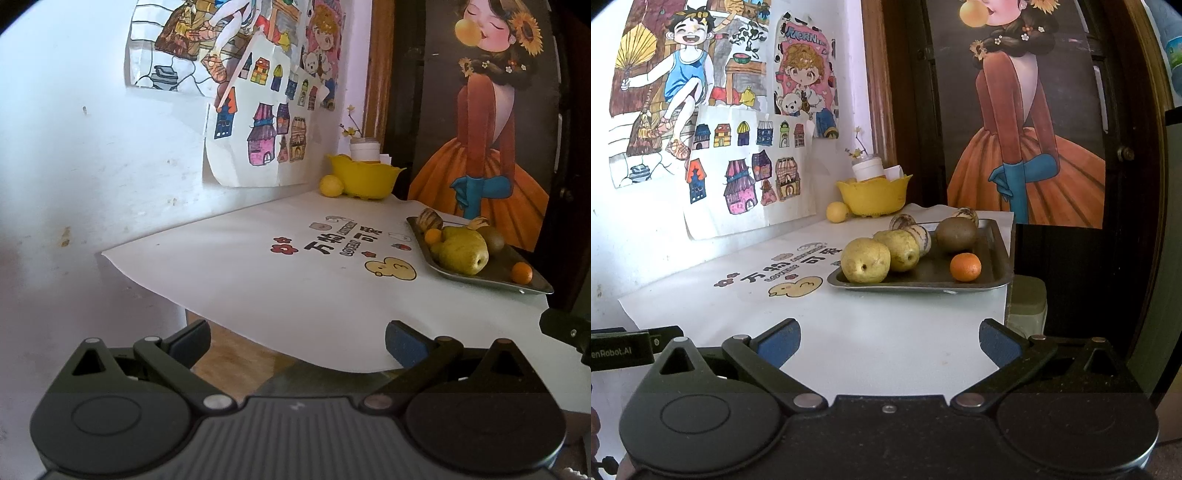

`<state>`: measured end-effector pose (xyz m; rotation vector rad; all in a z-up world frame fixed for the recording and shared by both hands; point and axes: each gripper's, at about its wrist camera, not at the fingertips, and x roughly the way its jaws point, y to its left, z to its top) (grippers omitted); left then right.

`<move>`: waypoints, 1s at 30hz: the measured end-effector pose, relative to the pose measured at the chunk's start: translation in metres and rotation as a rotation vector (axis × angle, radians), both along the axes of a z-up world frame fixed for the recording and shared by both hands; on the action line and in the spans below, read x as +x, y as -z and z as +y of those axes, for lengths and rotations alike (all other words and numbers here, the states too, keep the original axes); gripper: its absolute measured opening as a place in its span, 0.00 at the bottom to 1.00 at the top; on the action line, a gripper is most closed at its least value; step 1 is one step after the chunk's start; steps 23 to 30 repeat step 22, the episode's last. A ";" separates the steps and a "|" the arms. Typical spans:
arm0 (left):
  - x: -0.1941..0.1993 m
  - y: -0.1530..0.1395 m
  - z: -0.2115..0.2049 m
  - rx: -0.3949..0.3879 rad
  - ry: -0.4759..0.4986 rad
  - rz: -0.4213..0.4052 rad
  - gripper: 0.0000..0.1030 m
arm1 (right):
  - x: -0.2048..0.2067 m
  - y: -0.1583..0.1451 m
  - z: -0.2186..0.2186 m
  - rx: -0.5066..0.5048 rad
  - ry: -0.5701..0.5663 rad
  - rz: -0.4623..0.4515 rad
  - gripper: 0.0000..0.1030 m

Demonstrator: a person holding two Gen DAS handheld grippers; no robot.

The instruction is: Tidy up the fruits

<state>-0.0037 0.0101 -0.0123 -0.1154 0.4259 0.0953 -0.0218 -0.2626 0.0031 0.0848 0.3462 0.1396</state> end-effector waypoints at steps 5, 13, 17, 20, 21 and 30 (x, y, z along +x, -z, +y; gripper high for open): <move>0.001 0.001 0.001 -0.005 0.006 0.003 1.00 | 0.000 0.000 0.000 0.000 0.000 0.000 0.99; 0.000 0.001 0.001 -0.004 0.012 0.001 1.00 | 0.000 0.000 0.000 0.000 0.000 0.001 1.00; 0.000 0.001 0.001 -0.006 0.016 -0.003 1.00 | 0.000 0.000 0.000 -0.001 0.000 0.001 0.99; 0.000 0.001 0.001 -0.004 0.016 -0.005 1.00 | 0.000 0.000 0.000 -0.001 0.000 0.001 1.00; 0.000 0.001 0.001 -0.003 0.017 -0.004 1.00 | 0.000 0.000 0.000 -0.001 0.000 0.001 0.99; 0.000 0.001 0.001 -0.002 0.017 -0.003 1.00 | 0.000 0.000 0.000 -0.001 0.000 0.001 0.99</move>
